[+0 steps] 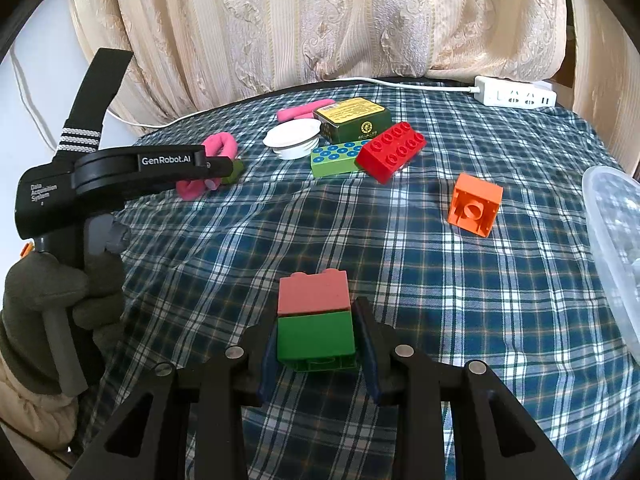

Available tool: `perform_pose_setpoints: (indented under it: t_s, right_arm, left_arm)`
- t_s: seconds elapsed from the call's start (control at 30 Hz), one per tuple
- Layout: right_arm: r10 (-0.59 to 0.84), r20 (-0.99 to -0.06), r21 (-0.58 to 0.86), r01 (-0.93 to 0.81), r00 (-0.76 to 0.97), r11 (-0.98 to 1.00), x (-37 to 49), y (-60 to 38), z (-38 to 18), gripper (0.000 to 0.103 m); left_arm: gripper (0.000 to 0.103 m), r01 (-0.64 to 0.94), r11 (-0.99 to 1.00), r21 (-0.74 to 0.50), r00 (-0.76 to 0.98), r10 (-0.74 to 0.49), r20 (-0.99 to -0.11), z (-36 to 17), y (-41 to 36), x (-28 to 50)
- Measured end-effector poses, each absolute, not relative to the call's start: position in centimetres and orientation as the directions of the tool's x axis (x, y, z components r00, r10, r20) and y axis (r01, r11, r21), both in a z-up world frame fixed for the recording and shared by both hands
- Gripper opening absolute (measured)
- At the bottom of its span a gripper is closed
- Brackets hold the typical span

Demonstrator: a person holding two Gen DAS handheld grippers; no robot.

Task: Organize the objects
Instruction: 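Carry the pink curler and pink-green block with both grippers to the clear bowl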

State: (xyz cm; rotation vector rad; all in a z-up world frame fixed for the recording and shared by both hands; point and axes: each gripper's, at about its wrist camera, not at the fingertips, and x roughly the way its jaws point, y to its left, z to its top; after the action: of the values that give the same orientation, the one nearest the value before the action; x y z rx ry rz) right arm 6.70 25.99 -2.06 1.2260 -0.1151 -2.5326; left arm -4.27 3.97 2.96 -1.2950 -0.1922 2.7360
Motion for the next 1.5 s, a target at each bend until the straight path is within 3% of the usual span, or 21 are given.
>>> perform_pose_setpoints:
  t_s: [0.57,1.5]
  right_arm:
    - [-0.311,-0.747,0.221,0.221,-0.588,-0.950,6.6,26.3,-2.1,0.036]
    - [-0.218,-0.667,0.232,0.078,-0.712,-0.969,8.5,31.5,0.0,0.036]
  left_arm:
    - [0.046,-0.088,-0.986,-0.143,-0.645,0.166,-0.746,3.3,5.3,-3.4]
    - [0.046,-0.197,-0.979,-0.047,-0.678,0.171,-0.715,4.0,8.7,-1.5]
